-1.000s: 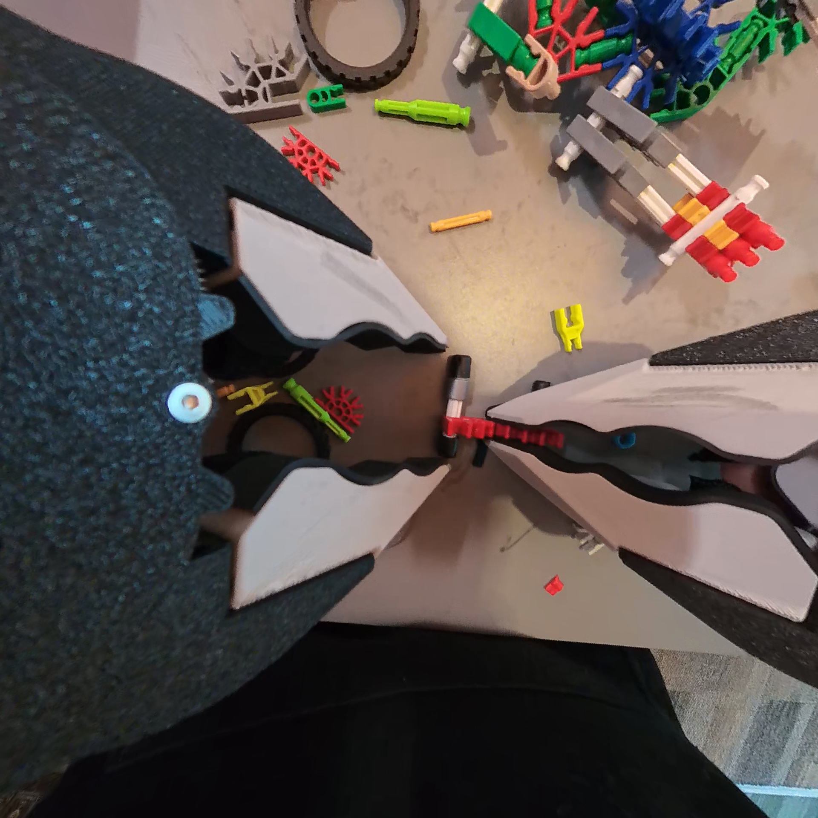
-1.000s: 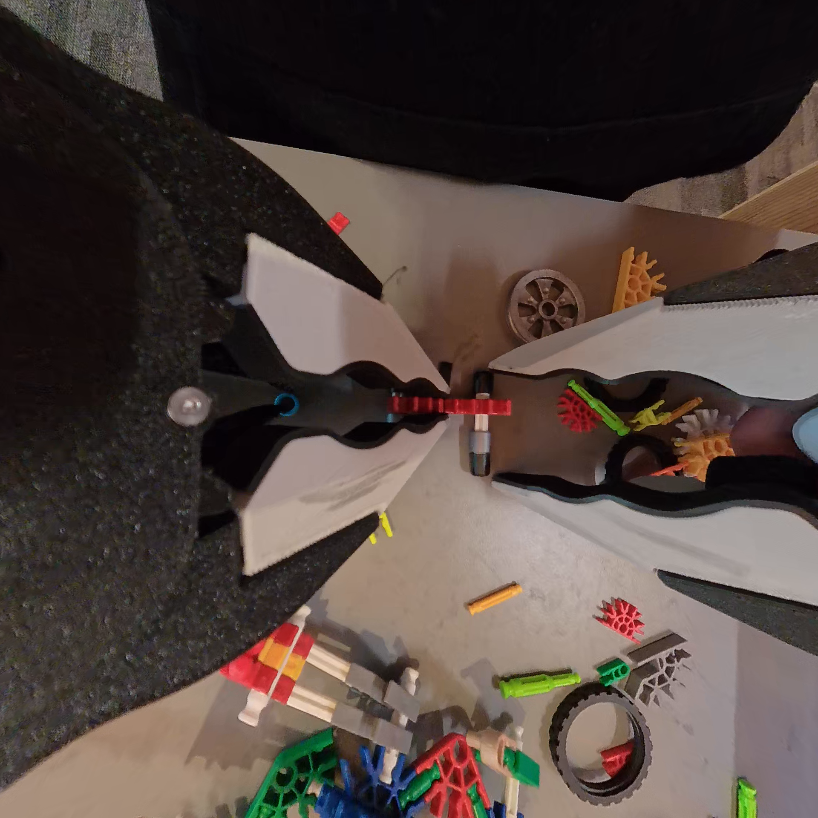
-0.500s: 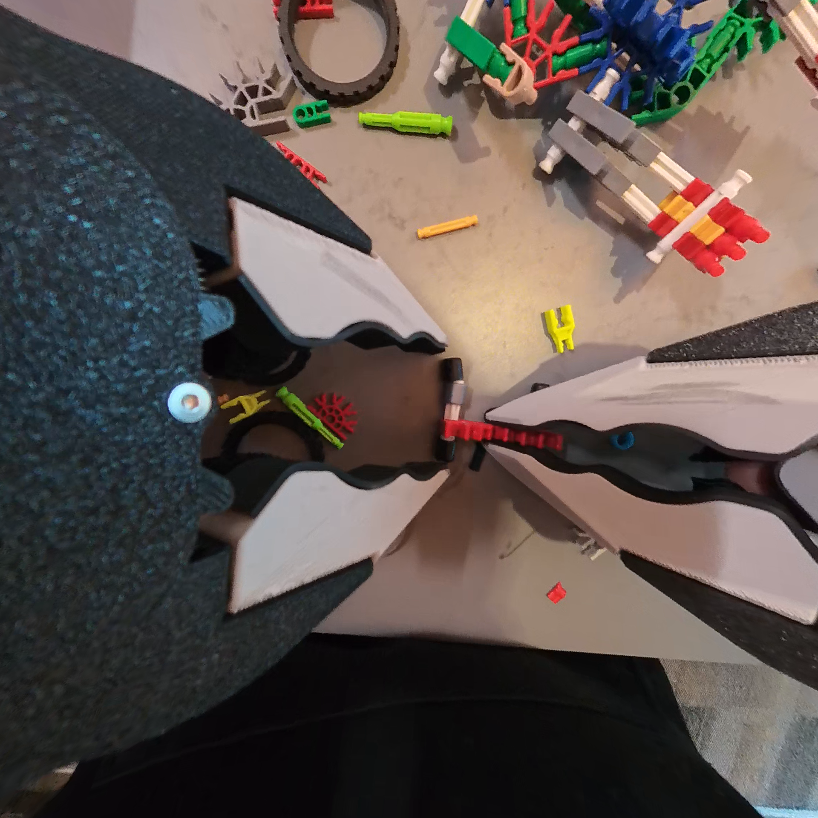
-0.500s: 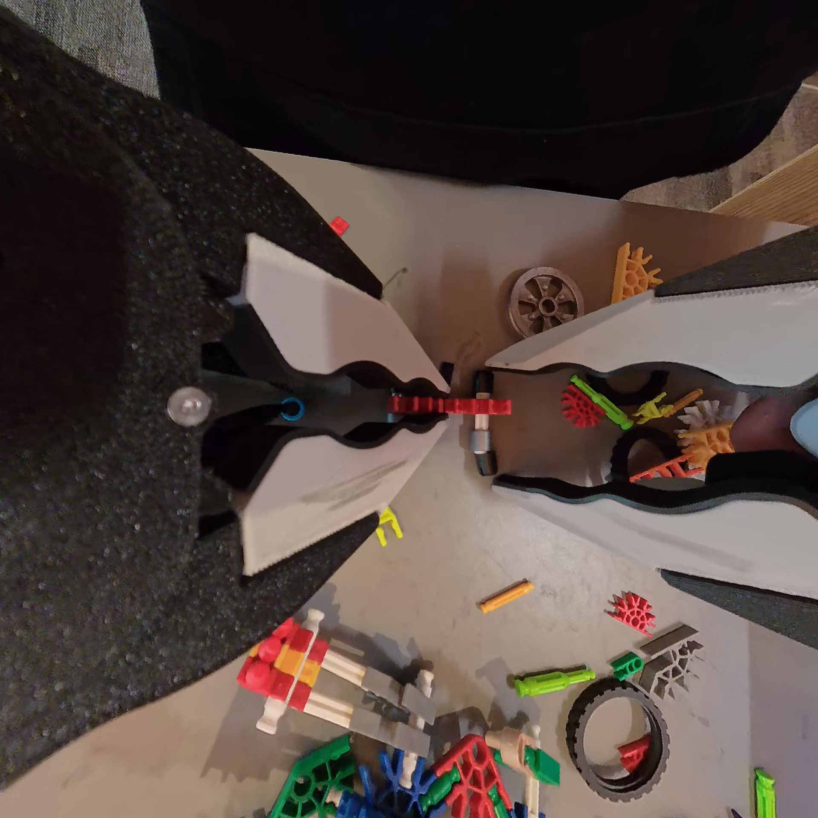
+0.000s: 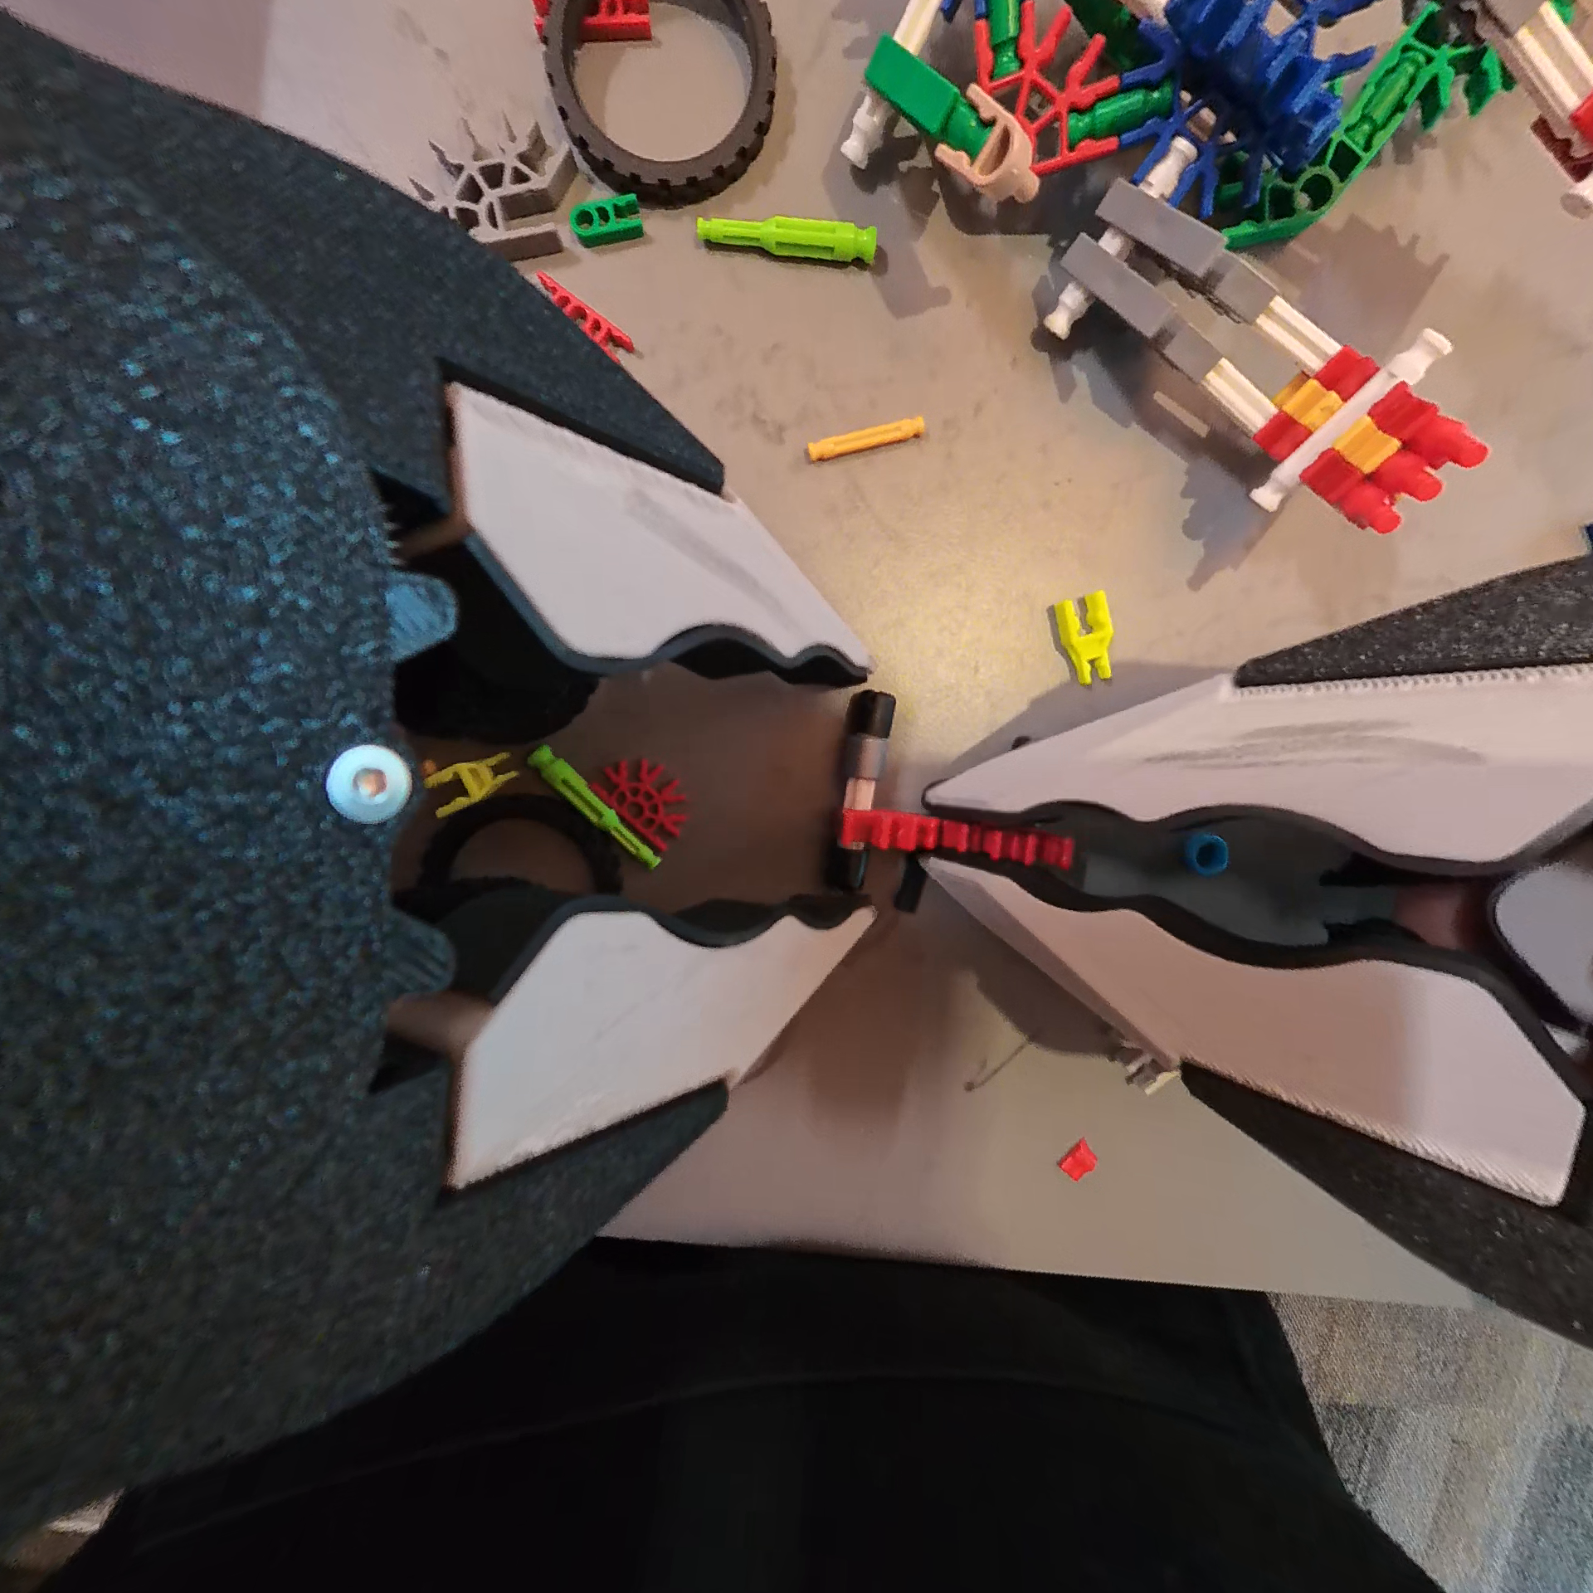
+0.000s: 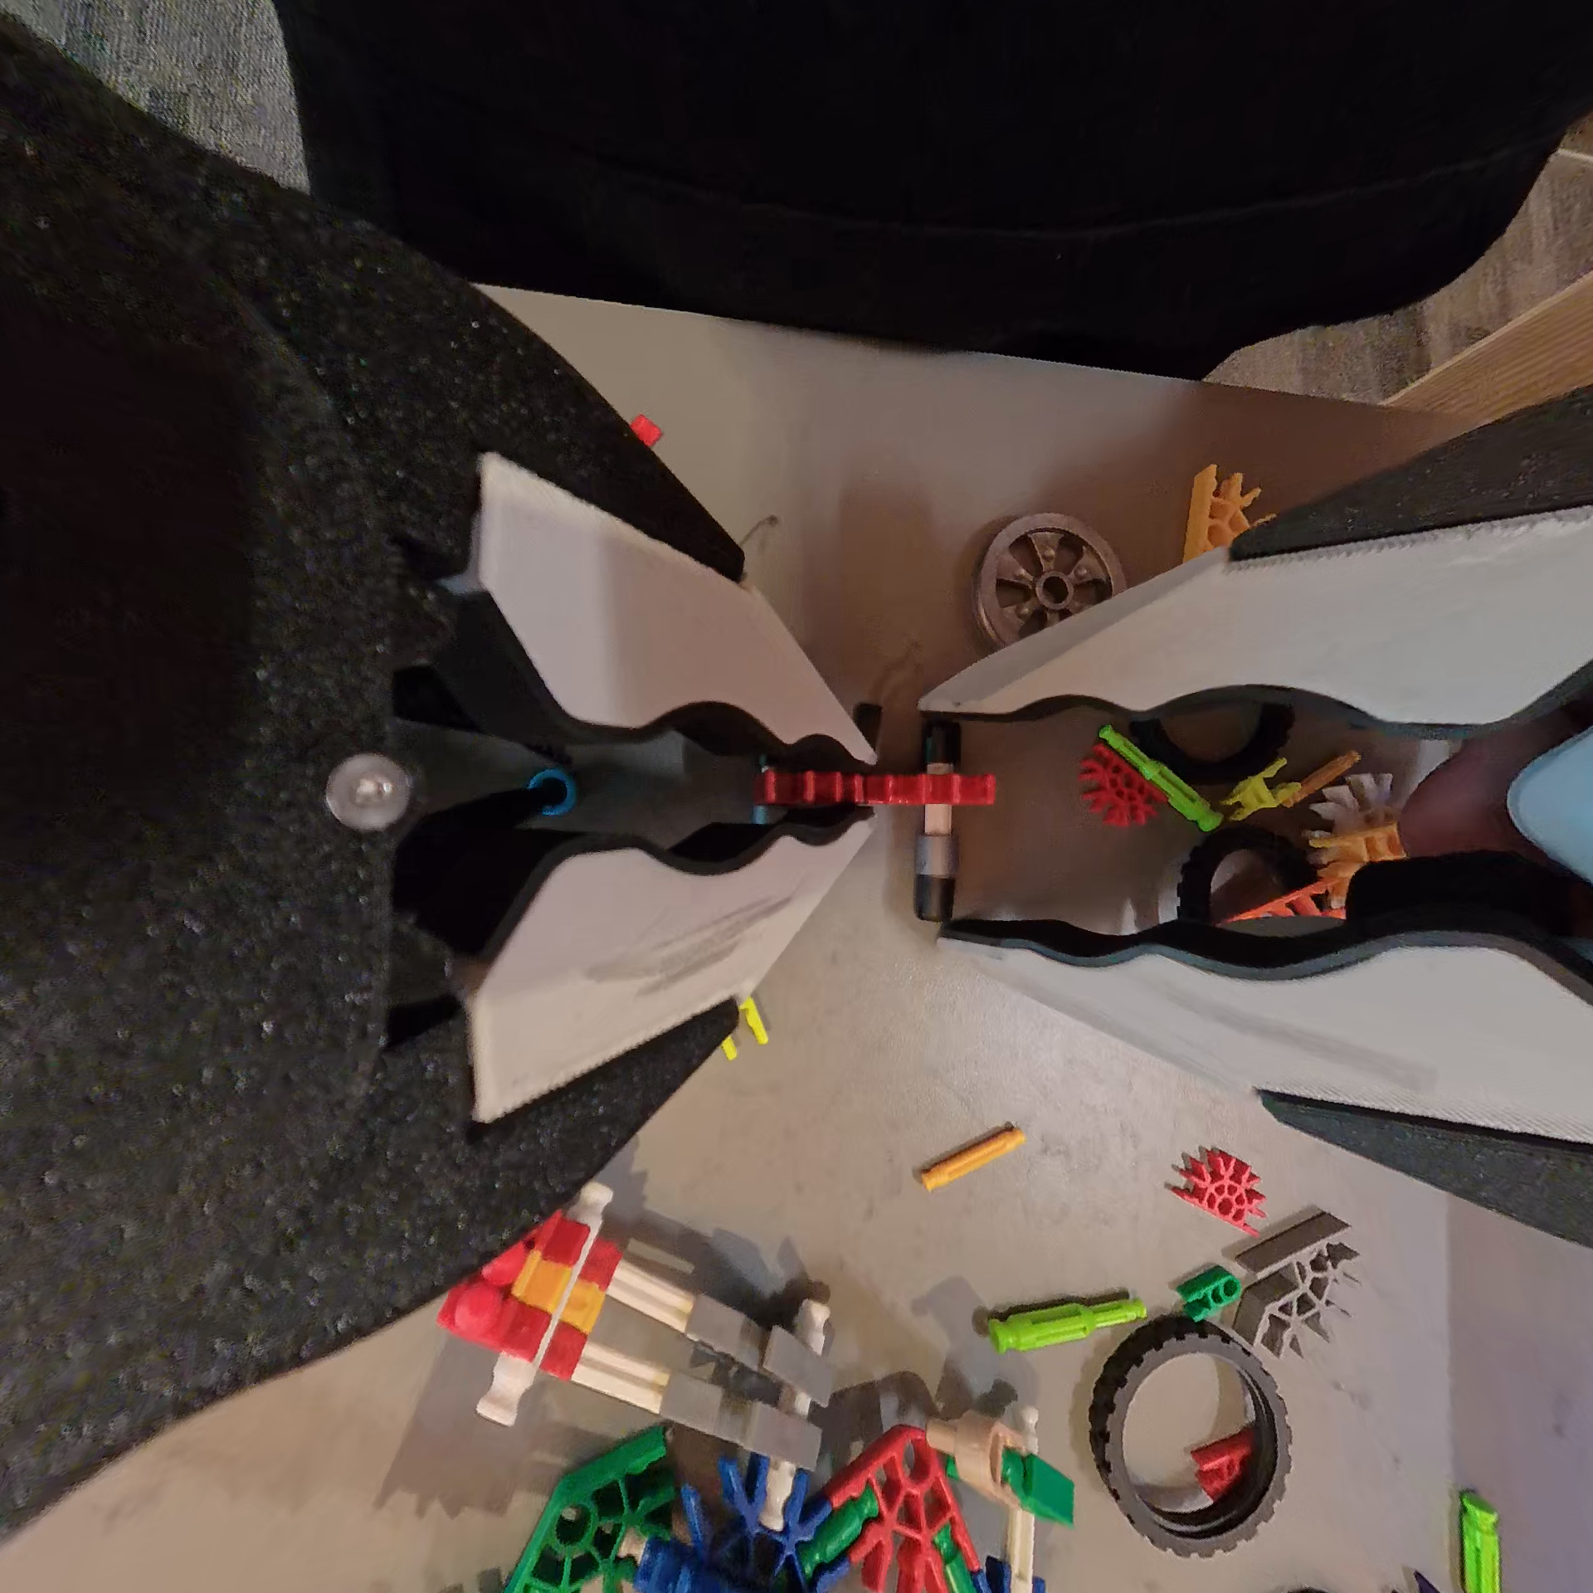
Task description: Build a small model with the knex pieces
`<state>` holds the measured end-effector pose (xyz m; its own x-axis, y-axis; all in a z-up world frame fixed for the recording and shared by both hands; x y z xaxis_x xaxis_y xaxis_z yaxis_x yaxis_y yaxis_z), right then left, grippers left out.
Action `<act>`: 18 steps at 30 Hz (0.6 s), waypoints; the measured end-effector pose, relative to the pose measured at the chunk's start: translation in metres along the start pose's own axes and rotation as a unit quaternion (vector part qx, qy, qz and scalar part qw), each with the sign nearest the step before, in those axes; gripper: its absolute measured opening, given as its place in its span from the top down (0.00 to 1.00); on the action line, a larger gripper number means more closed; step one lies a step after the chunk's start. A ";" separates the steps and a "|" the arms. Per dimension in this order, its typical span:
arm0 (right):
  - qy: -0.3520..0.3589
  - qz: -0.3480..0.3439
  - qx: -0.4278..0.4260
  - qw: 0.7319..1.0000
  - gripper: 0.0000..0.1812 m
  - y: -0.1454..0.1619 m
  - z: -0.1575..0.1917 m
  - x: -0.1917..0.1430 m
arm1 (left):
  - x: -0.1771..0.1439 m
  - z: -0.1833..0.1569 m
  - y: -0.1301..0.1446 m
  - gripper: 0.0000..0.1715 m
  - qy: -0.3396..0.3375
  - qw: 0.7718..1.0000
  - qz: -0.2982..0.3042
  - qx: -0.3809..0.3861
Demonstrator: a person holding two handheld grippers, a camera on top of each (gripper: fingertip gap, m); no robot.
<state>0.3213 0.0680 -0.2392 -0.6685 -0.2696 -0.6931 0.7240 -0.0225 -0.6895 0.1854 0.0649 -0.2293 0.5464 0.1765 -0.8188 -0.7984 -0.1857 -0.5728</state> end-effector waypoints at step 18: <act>-0.004 -0.031 0.028 0.999 0.77 -0.005 -0.010 0.004 | -0.002 -0.002 0.006 0.75 -0.029 0.999 -0.008 -0.019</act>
<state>0.3131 0.0772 -0.2403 -0.7109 -0.2743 -0.6476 0.6899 -0.0931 -0.7179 0.1800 0.0615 -0.2306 0.5426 0.2347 -0.8065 -0.7791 -0.2184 -0.5877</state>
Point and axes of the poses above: each gripper's, where its closed fingertips meet, x out along the fingers, y out of its underside, z = x × y across the jaws, the point moved 10 cm from there along -x, back along the fingers, and after that the axes turned 11 degrees about -y, right-handed, at the moved point
